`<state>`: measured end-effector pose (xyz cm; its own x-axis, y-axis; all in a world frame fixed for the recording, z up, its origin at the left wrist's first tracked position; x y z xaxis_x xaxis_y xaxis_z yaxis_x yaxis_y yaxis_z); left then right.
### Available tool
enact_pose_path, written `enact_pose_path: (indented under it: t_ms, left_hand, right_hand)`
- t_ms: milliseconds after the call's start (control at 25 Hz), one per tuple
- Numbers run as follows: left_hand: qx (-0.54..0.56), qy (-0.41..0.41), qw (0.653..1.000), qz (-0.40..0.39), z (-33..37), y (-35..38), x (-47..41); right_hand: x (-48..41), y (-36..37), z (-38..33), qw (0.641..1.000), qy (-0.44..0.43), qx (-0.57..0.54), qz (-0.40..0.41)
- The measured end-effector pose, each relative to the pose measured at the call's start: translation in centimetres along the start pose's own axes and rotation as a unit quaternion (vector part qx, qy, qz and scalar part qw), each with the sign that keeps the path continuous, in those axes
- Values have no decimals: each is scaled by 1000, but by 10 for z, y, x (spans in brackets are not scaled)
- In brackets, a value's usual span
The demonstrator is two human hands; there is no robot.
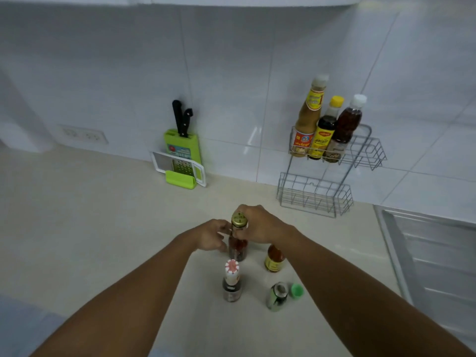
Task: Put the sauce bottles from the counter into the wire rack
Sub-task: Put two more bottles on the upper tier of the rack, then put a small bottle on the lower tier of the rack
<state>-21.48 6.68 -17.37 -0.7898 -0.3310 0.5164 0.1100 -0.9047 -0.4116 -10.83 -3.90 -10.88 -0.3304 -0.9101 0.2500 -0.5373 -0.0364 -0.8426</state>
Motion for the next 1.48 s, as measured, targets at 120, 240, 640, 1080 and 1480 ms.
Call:
enact_pose_path:
  t_ms: [120, 240, 640, 1080, 1480]
  left_hand:
    - [26, 42, 997, 59, -9, 12, -5]
    - [41, 66, 994, 72, -12, 15, -6]
    - [106, 250, 949, 158, 114, -31, 39]
    - [0, 295, 955, 20, 216, -14, 65]
    - [-102, 236, 949, 180, 243, -9, 45]
  right_hand:
    - [-3, 4, 5, 998, 10, -17, 53]
    - [1, 2, 6, 995, 24, -44, 80]
    - [46, -148, -32, 972, -7, -142, 187]
    - [90, -224, -22, 914, -88, 269, 292]
    - [77, -236, 26, 963, 136, -41, 228]
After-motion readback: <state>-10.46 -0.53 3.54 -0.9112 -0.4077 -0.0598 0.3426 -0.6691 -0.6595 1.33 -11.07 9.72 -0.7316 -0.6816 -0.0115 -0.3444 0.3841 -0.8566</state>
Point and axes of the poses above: each hand's wrist, its own x-axis away from the middle knuckle, its own y-axis out of the palm, z = x × y, the point moved 5 cm from there along -x, towards the middle knuckle, and after that the axes turned 5 degrees about x, right-handed, at the moved point
